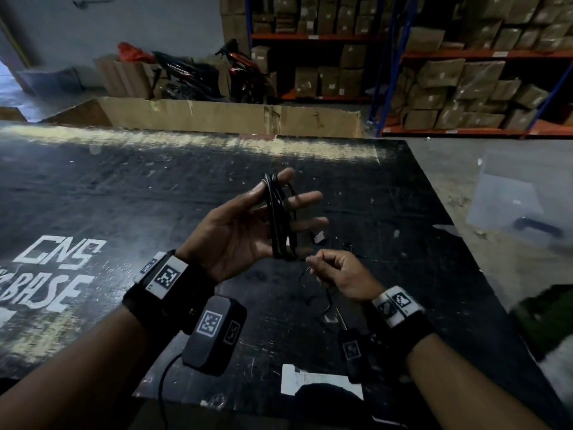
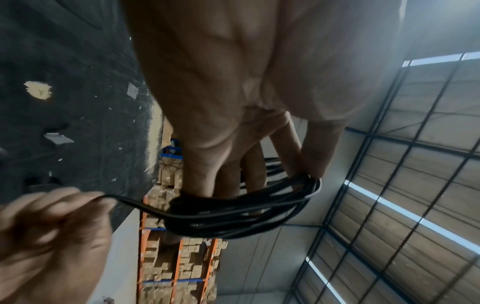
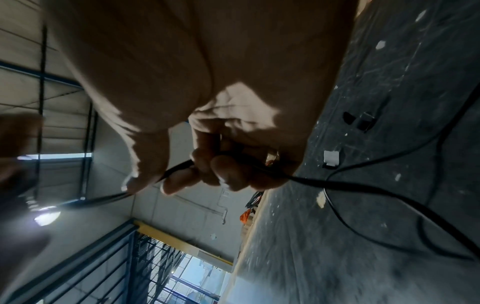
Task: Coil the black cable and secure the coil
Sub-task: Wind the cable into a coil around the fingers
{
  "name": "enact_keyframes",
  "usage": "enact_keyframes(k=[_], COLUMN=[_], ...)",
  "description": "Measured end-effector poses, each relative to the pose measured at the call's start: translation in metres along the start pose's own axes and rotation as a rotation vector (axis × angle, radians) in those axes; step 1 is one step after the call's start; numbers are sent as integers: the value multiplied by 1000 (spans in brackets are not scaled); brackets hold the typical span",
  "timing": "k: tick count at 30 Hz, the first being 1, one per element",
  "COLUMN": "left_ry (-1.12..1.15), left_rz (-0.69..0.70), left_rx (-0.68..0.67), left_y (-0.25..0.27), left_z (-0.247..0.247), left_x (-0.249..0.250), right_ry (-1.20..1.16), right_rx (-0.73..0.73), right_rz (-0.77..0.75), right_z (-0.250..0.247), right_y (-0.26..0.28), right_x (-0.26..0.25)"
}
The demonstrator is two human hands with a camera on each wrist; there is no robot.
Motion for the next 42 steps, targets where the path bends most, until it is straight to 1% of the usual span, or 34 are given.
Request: enact_keyframes(k=[2,4,6,9,11,13,16,18,21,25,27,28,30,33,36,38,40,42], left_ry=[-31,-123,-217,-282,-332,-377,-466,-527,-611,-794,-831,-835,-825,-709,-540,-449,-377,-295], left_rz=[-72,-158,-233,-307,-330,-334,-349,-344,-326,-359,-359,-343,-294,-197,-123,-77,-47,-8], left_rx=[-47,-46,-8,94,157,188,219,251,263,160,134,153,239,359,407,412,416,431], left_y=[4,10,15,20,21,21,22,23,20,14,10,9,8,10,11,12,10,8], left_z=[4,-1,-9,-25,-34,-39,-47,-53,-55,-46,-46,-47,-55,-66,-75,-76,-76,-77], left_x=[-14,-30,-45,-60,-62,-61,-59,-57,-54,-56,-57,-56,-49,-40,-36,-33,-29,-23], right_ry=[76,125,178,292,357,475,636,650,614,545,548,550,531,434,248,68,-122,-225], right_rx=[45,90,106,17,-57,-85,-19,17,60,76,86,90,110,186,239,258,278,292], right_rz=[22,41,73,99,117,116,92,96,75,62,59,58,45,-46,-150,-171,-160,-133], right_z=[-16,-30,-37,-30,-20,-16,-19,-21,-22,-24,-24,-23,-21,-17,-9,-5,-2,2], right_y=[-7,-15,-18,-19,-14,-12,-11,-11,-8,-7,-7,-6,-2,9,22,27,30,33], right_x=[-6,-20,-43,-78,-95,-105,-114,-111,-110,-109,-109,-108,-106,-109,-104,-89,-69,-50])
Point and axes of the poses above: each hand's wrist, its own y-axis away from the middle knuckle, its own z-axis out of the palm, x = y × z, the point moved 9 cm from there along -y, towards the middle knuckle, and after that the axes turned 9 degrees about -x, right-handed, at the moved point
